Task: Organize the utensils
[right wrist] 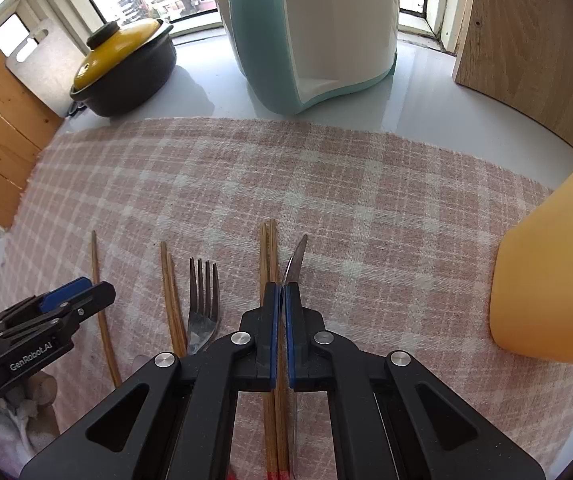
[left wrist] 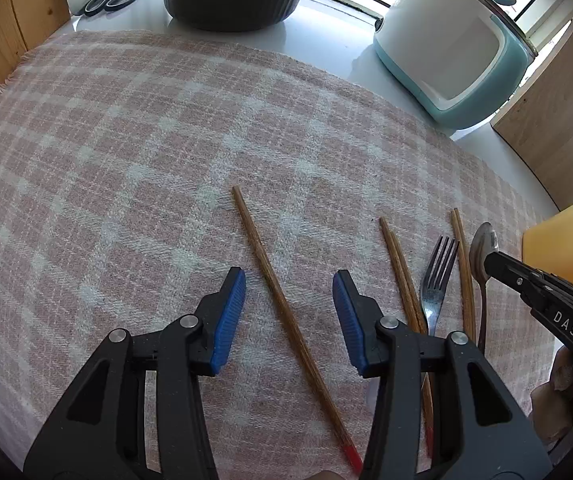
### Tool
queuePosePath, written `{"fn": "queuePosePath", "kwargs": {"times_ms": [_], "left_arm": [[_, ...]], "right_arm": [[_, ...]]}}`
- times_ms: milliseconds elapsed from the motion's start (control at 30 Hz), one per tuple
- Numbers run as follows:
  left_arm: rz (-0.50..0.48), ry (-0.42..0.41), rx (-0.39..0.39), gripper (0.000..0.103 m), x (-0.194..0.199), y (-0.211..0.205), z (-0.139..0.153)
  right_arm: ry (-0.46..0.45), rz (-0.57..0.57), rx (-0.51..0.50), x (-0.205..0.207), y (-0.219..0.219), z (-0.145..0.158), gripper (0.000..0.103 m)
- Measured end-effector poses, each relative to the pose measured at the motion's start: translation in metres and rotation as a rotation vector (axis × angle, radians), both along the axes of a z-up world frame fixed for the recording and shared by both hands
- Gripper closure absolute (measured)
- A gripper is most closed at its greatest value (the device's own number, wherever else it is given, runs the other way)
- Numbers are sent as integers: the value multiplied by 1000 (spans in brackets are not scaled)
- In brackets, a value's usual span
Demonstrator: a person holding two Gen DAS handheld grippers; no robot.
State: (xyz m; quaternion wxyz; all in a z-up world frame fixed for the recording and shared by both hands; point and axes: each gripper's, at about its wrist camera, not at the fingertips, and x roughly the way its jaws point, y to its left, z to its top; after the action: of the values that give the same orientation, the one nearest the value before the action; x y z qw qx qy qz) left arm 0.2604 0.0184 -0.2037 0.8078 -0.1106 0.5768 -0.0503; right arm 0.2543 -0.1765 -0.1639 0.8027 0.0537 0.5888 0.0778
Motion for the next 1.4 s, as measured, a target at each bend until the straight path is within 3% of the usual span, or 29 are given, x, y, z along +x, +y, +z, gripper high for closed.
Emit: {"fn": "queuePosePath", "kwargs": {"times_ms": [67, 100, 233, 400, 700, 867, 967, 1033, 1067, 1400], "left_arm": [[0, -14, 40, 72, 3, -2, -1], [0, -25, 67, 88, 4, -1, -1], [13, -35, 34, 99, 7, 10, -5], [35, -72, -17, 100, -7, 23, 5], [10, -146, -24, 100, -42, 15, 37], [13, -139, -37, 100, -48, 12, 36], [14, -127, -43, 100, -53, 13, 32], [19, -123, -47, 100, -54, 15, 30], [23, -122, -50, 100, -55, 16, 29], [38, -117, -60, 100, -53, 22, 25]], "right_arm": [[-3, 7, 0, -3, -4, 2, 101], [-3, 11, 1, -4, -5, 2, 102], [-8, 27, 14, -9, -10, 7, 102], [-36, 46, 39, -19, -15, 19, 102], [-97, 90, 61, -34, -25, 40, 103], [-22, 67, 104, -19, -33, 17, 103], [19, 60, 112, -10, -33, 2, 92], [22, 60, 116, -7, -32, -3, 70], [18, 64, 115, -7, -31, -4, 66], [8, 148, 11, 3, -4, -12, 64]]}}
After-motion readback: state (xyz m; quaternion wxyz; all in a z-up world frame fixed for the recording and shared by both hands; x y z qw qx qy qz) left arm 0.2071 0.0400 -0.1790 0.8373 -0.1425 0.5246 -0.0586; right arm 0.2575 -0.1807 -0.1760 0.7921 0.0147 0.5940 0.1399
